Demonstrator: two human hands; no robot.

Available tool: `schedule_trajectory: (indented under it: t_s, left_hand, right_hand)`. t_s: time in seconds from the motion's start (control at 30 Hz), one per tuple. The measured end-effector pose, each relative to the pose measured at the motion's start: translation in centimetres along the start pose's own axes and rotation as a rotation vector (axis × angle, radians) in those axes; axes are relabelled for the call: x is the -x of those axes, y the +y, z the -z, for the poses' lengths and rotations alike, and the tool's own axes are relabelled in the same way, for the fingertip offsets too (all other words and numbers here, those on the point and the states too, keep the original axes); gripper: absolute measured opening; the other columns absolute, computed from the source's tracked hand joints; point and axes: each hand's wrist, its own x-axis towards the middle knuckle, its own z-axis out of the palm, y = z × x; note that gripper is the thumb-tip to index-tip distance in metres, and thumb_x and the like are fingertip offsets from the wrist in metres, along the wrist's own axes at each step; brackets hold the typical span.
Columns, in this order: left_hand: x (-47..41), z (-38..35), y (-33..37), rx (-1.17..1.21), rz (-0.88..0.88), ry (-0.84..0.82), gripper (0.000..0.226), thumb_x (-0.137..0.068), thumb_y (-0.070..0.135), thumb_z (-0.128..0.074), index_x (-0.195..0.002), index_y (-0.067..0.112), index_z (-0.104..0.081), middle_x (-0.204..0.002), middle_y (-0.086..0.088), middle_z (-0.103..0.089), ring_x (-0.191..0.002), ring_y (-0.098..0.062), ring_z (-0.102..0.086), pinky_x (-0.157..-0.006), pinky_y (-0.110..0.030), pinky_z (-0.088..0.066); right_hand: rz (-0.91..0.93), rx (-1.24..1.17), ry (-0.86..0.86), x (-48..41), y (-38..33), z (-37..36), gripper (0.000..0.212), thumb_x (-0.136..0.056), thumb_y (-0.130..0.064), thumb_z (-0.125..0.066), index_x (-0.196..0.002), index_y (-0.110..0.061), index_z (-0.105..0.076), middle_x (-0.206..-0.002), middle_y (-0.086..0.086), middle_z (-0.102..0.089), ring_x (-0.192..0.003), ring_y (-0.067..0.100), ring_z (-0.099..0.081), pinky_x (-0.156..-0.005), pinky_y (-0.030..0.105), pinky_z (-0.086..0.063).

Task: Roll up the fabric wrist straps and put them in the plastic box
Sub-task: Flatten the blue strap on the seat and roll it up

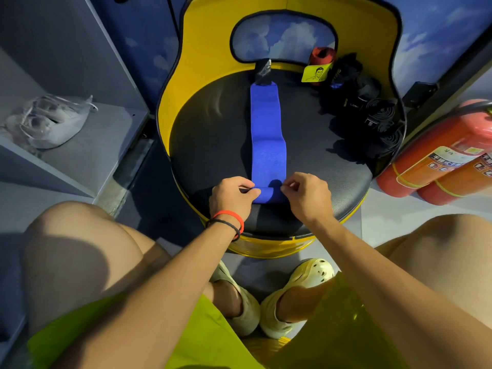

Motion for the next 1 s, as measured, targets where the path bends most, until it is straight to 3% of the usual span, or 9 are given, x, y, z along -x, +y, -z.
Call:
schedule_trajectory:
  t_s: [0.17,0.27,0.37,0.5,0.57,0.63,0.7,0.83,1.0]
  left_hand:
    - [-0.4,-0.6,-0.1,0.035,0.036,0.017,0.016,-0.085,0.026,-0.079,-0.099,0.018,-0.080,-0.091,0.000,-0.077,-0.086,-0.017,-0.071,-0.080,-0.038,-0.060]
    - [-0.6,-0.8,-0.1,0.013,0.027,0.029,0.014,-0.086,0.029,-0.078,-0.097,0.020,-0.078,-0.093,0.002,-0.075,-0.086,-0.016,-0.068,-0.070,-0.029,-0.055]
    - [-0.2,-1.0,-0.6,-0.012,-0.061,0.079,0.008,-0.086,0.031,-0.076,-0.091,0.024,-0.075,-0.096,0.005,-0.069,-0.086,-0.015,-0.063,-0.063,-0.022,-0.045]
    - [0.2,-0.7,-1.6,0.051,-0.168,-0.013,0.022,-0.087,0.026,-0.076,-0.108,0.019,-0.076,-0.109,0.004,-0.066,-0.089,-0.012,-0.067,-0.077,-0.028,-0.059]
    - [0.1,-0.3,-1.9,0.033,-0.176,-0.125,0.039,-0.085,0.024,-0.079,-0.123,0.016,-0.071,-0.118,0.002,-0.062,-0.092,-0.010,-0.067,-0.085,-0.025,-0.057]
    - [-0.3,0.2,-1.6,-0.042,-0.184,-0.139,0.040,-0.088,0.028,-0.076,-0.125,0.014,-0.070,-0.119,-0.001,-0.064,-0.100,-0.013,-0.064,-0.088,-0.024,-0.051]
    - [-0.6,0.9,-0.9,-0.061,-0.158,-0.153,0.036,-0.090,0.031,-0.074,-0.121,0.013,-0.073,-0.114,-0.003,-0.069,-0.103,-0.016,-0.064,-0.087,-0.024,-0.047]
    - [-0.9,1.9,-0.5,-0.038,-0.063,-0.261,0.029,-0.092,0.035,-0.070,-0.105,0.009,-0.078,-0.086,-0.004,-0.076,-0.084,-0.018,-0.071,-0.082,-0.033,-0.057]
    - [-1.7,1.5,0.2,-0.096,0.044,-0.287,0.047,-0.093,0.042,-0.067,-0.066,0.005,-0.065,-0.064,-0.007,-0.070,-0.064,-0.012,-0.070,-0.070,-0.030,-0.056]
  right_hand:
    - [0.133,0.085,0.045,2.4,0.3,-1.1,0.027,-0.096,-0.026,-0.067,-0.119,-0.013,-0.073,-0.109,0.008,-0.067,-0.092,0.024,-0.063,-0.073,0.023,-0.038]
    - [0.214,0.112,0.007,3.4,0.7,-1.5,0.043,-0.085,-0.021,-0.080,-0.124,-0.009,-0.068,-0.119,0.008,-0.058,-0.099,0.025,-0.061,-0.077,0.024,-0.041]
    - [0.250,0.151,-0.015,1.9,0.8,-0.4,0.037,-0.089,-0.025,-0.077,-0.123,-0.010,-0.071,-0.111,0.006,-0.059,-0.092,0.026,-0.060,-0.072,0.026,-0.039]
    - [0.277,0.244,-0.168,-0.2,0.6,1.0,0.038,-0.096,-0.037,-0.066,-0.126,-0.015,-0.069,-0.104,0.006,-0.059,-0.087,0.021,-0.054,-0.072,0.029,-0.045]
    - [0.282,0.224,-0.219,-0.9,0.6,1.4,0.035,-0.098,-0.038,-0.064,-0.124,-0.015,-0.070,-0.100,0.005,-0.056,-0.085,0.021,-0.054,-0.072,0.029,-0.047]
    - [0.282,0.197,-0.265,-1.4,0.6,1.7,0.029,-0.098,-0.037,-0.063,-0.114,-0.014,-0.072,-0.093,0.002,-0.057,-0.078,0.020,-0.053,-0.064,0.025,-0.042]
    - [0.236,0.187,-0.307,-1.8,0.5,1.8,0.029,-0.097,-0.039,-0.064,-0.102,-0.013,-0.074,-0.085,0.004,-0.063,-0.071,0.021,-0.056,-0.057,0.027,-0.042]
    - [0.046,0.081,-0.348,-1.9,0.7,1.8,0.036,-0.092,-0.049,-0.068,-0.089,-0.014,-0.076,-0.077,0.007,-0.071,-0.071,0.023,-0.066,-0.064,0.035,-0.054]
    - [-0.142,0.014,-0.297,-1.3,0.7,0.7,0.046,-0.087,-0.060,-0.067,-0.079,-0.015,-0.074,-0.068,0.002,-0.073,-0.070,0.018,-0.071,-0.071,0.035,-0.060]
